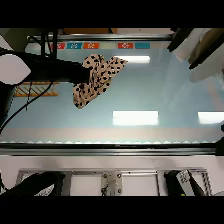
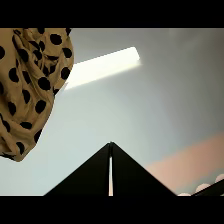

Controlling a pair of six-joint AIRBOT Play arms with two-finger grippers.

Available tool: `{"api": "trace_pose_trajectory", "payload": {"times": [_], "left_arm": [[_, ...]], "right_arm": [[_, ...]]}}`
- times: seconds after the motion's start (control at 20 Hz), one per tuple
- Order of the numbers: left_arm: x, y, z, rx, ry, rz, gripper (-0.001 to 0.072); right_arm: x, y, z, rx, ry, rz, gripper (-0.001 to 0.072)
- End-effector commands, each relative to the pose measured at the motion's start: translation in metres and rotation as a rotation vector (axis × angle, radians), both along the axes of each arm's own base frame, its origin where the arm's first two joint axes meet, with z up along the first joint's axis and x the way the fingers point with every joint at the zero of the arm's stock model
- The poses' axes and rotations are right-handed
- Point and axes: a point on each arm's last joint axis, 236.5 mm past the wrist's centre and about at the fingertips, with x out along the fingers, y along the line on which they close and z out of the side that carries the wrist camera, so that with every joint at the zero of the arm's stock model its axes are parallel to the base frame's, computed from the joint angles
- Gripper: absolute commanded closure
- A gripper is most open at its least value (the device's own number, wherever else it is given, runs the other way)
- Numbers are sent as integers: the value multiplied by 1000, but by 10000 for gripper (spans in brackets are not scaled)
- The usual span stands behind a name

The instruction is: Fold the clothes and pants, and hang the long-sleeved shirts on hangers.

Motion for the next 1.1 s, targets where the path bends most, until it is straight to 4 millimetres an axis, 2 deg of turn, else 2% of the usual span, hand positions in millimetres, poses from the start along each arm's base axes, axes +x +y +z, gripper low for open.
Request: {"api": "trace_pose_trajectory", "payload": {"times": [0.0, 0.1, 0.2, 0.25, 0.4, 0.5, 0.6, 0.65, 0.75, 0.9, 0.95, 1.0, 1.05], "left_arm": [[3, 22, -5, 10, 37, 55, 696], [4, 26, -9, 15, 48, 64, 696], [0, 28, -23, 11, 53, 71, 696], [-3, 29, -36, -1, 67, 91, 696], [-16, 35, -67, -10, 92, 115, 696], [-25, 31, -79, -39, 116, 107, 696], [-30, 30, -85, -47, 128, 103, 696], [-31, 30, -86, -47, 129, 103, 696], [-32, 31, -86, -45, 132, 103, 696], [-31, 30, -86, -45, 130, 103, 696], [-31, 30, -86, -45, 130, 103, 696], [-31, 31, -86, -45, 130, 104, 696], [-31, 31, -86, -45, 130, 103, 696]], "right_arm": [[52, 108, -26, -49, 89, 387, 143], [83, 174, -73, -95, 230, 584, 144], [104, 249, -146, -118, 429, 791, 145], [108, 282, -186, -108, 538, 873, 145], [95, 364, -291, -117, 805, 1067, 144], [72, 410, -339, -123, 911, 1196, 144], [55, 435, -368, -126, 977, 1272, 145], [50, 443, -376, -129, 996, 1296, 145], [46, 450, -381, -133, 1009, 1316, 145], [46, 450, -381, -133, 1011, 1315, 165], [46, 450, -381, -133, 1011, 1316, 329], [46, 450, -381, -133, 1011, 1316, 556], [46, 450, -381, -134, 1010, 1315, 689]]}}
